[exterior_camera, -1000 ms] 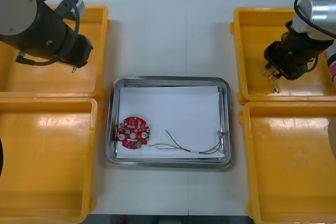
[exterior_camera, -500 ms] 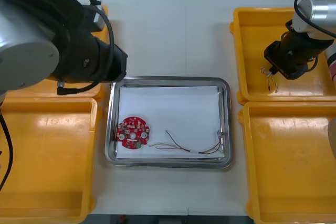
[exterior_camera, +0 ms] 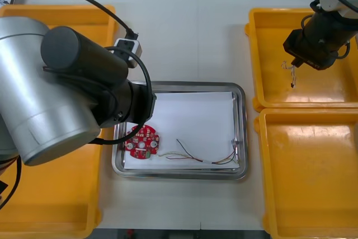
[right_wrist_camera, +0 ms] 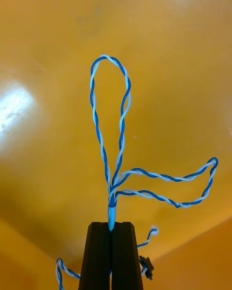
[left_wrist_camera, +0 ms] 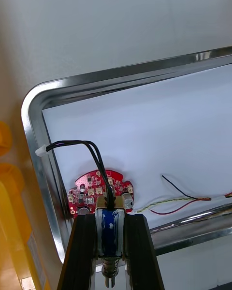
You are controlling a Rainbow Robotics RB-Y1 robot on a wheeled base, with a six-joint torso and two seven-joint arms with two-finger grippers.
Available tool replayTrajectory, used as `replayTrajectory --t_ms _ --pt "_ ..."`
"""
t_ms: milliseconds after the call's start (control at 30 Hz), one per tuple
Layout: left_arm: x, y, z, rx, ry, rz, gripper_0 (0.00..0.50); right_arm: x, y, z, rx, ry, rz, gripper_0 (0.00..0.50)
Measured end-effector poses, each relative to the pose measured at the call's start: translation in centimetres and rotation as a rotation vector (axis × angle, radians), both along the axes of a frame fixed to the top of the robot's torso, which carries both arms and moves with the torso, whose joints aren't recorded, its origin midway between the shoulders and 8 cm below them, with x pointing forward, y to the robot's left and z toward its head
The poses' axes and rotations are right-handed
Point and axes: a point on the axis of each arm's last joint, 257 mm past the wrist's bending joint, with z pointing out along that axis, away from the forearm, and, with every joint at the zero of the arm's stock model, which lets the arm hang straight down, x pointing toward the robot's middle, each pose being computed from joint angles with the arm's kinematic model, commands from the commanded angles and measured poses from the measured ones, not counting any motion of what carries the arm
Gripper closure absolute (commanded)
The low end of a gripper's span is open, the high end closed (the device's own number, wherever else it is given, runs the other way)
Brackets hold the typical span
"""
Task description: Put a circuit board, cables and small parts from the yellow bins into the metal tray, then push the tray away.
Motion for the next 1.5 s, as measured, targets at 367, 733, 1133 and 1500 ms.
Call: replayTrajectory --t_ms 367,733,1133,1500 --pt "0.7 0.7 -2.5 -0.035 -0.027 0.071 0.5 -1.6 -0.2 2.8 -0.139 0.025 0.276 0.5" --pt "3.5 0.0 -5.2 -0.051 -0.03 0.124 0.5 -2.4 0.3 5.2 -0.258 0.011 0.544 0.5" --pt "5.7 -0.3 -6.7 -0.037 -0.04 0.094 0.5 -4.0 0.8 5.9 -0.331 -0.057 0.683 0.5" --pt "5.9 0.7 -8.8 0.018 0.014 0.08 0.5 -5.7 1.1 5.1 -0.371 -0.083 0.777 0.5"
